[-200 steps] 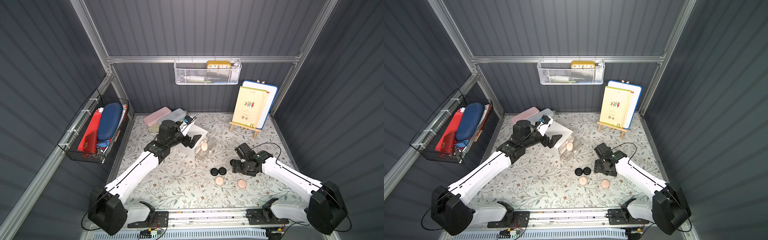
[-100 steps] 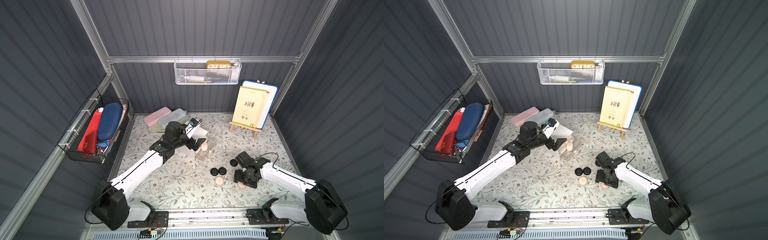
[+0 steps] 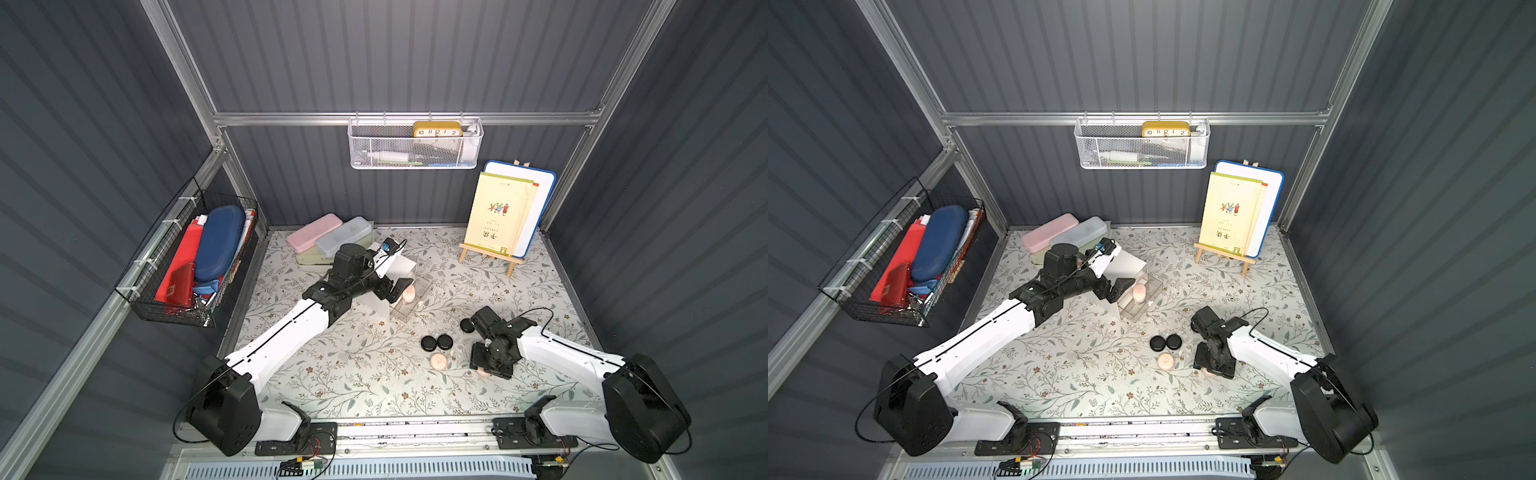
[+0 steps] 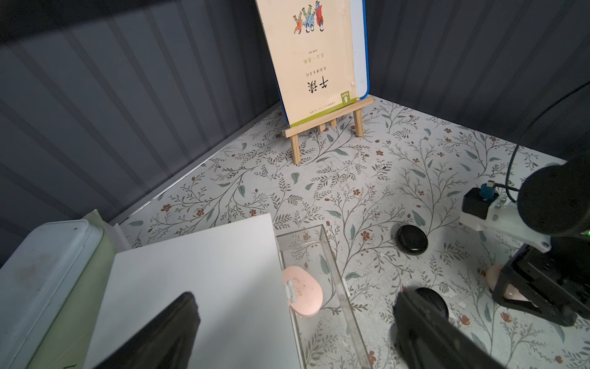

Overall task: Put the bluetooth earphones in the drawer according to color
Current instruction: Pick up the Bluetooth earphone from the center of the board.

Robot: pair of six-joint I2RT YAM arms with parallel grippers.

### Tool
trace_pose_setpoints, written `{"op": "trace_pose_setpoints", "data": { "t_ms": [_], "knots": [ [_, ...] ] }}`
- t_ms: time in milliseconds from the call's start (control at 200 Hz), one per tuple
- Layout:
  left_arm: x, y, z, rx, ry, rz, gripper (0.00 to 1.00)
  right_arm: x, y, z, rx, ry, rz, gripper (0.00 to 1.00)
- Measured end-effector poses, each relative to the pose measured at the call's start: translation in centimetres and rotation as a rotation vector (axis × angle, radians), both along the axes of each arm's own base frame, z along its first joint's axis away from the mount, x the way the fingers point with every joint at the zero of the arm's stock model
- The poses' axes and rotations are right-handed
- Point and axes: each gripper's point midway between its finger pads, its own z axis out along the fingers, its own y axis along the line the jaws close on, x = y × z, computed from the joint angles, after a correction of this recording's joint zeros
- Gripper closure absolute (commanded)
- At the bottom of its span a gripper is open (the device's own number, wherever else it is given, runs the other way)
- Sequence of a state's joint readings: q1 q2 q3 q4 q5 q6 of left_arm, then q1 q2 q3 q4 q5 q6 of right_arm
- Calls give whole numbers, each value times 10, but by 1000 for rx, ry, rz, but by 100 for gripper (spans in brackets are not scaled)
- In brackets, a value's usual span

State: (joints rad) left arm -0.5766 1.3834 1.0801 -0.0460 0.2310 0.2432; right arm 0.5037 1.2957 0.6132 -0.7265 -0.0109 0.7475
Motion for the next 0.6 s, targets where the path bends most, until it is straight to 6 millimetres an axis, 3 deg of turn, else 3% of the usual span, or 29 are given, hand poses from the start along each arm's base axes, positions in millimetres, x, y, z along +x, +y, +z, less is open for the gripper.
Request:
{"op": "trace_pose_setpoints", "data": {
  "t_ms": [350, 600],
  "knots": [
    [3, 2, 0, 10, -8, 17, 1, 3, -2, -3, -28, 11, 3, 57],
    [4, 3, -1, 17, -15, 22, 1, 10, -2, 6, -19, -47, 1, 73]
  ]
}}
